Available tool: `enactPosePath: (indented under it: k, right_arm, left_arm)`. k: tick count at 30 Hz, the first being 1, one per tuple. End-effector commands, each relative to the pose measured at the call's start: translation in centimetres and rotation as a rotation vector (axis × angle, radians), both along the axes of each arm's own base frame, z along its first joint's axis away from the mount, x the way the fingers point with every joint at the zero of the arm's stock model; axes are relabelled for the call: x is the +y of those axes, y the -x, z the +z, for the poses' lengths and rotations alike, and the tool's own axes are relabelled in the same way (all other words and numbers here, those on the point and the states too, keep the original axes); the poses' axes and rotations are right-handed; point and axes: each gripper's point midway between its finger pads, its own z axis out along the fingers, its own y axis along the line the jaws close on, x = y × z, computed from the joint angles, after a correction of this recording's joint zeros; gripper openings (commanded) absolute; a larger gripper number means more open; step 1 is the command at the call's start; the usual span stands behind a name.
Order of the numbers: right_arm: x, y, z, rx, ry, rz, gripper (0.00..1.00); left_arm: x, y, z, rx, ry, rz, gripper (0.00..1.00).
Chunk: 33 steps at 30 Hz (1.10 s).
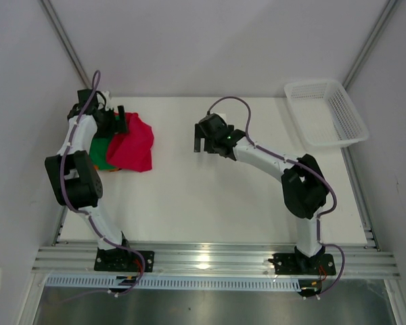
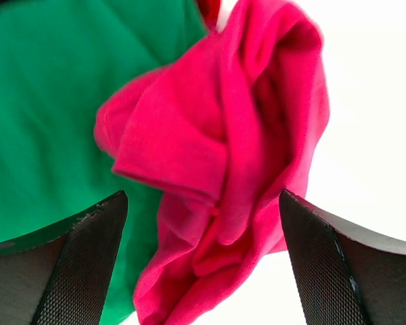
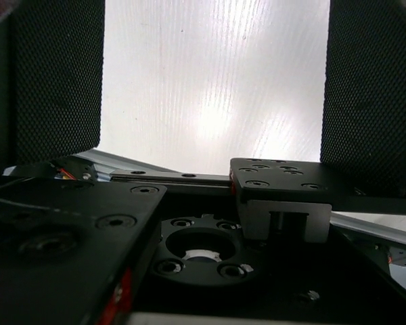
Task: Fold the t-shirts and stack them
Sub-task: Put the neatly folded tshirt into the corner of the board with the left arm
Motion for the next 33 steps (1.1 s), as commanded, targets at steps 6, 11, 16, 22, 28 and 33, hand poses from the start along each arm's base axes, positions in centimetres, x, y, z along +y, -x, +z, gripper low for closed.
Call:
enactPosePath:
  k: [6,11,16,22,28,33]
  right_arm:
    - [1.6,-0.9,0.6,-0.001,-0.037,0.026,0.98]
    - [1.7,-1.0,0.8,-0.003,-0.049,0.017,0.98]
    - [1.8,-1.0,0.7,0.003,-0.057,0.010,0.98]
    - [2.5,-0.9,0.2,0.015,-0.073,0.014,0.98]
    - [3.8,-0.8,0.5,0.010,-0.099,0.027,0.98]
    - [4.5,-0.5,0.5,0.009,-0.111,0.037,0.98]
  left_arm:
    - [-0.8,-3.9,3.9,-0.146,0.061,-0.051,0.94]
    - [-1.2,-3.9,2.6,-0.125,0.090,-0.066,0.94]
    - [-1.1,-3.5,2.4,-0.116,0.081,-0.057,0.94]
    - [-0.5,-2.5,3.7,-0.124,0.034,-0.039,0.94]
    - [0.0,-1.3,6.2,-0.162,-0.015,-0.021,0.95]
    - [-0.1,-0.5,6.7,-0.165,-0.013,-0.014,0.96]
